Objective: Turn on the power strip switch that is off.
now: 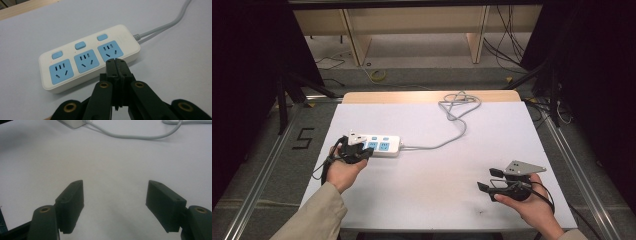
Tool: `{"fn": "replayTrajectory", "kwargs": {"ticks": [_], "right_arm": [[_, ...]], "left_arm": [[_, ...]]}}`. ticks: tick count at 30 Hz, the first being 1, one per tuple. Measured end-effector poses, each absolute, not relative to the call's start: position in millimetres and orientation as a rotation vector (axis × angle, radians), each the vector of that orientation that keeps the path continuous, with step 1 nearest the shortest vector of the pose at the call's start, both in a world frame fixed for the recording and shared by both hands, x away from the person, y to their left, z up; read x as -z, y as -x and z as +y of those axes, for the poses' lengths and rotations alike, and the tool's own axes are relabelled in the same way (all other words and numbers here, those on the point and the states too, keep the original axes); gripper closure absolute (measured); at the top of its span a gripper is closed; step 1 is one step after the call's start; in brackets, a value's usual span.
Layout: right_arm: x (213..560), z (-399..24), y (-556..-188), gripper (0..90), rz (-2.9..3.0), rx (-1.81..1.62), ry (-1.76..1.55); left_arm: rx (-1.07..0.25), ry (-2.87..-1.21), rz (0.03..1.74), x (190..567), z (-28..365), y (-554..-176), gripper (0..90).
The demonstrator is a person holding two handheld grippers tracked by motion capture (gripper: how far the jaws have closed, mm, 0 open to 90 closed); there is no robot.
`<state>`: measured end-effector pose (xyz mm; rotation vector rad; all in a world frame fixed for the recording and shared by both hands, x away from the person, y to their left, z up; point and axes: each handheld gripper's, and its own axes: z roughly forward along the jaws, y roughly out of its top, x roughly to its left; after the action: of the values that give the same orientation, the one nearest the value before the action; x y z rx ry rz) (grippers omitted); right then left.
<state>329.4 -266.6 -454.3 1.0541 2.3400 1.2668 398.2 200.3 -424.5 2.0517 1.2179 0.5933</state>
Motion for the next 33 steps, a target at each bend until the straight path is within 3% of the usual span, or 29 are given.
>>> {"fn": "replayTrajectory", "kwargs": {"ticks": [33], "right_arm": [[454.3, -266.5, -329.3, 30.9, 2.340, -1.268, -1.053]], "left_arm": [[-0.618, -2.021, 1.289, 419.6, 204.8, -423.2, 90.0]]}}
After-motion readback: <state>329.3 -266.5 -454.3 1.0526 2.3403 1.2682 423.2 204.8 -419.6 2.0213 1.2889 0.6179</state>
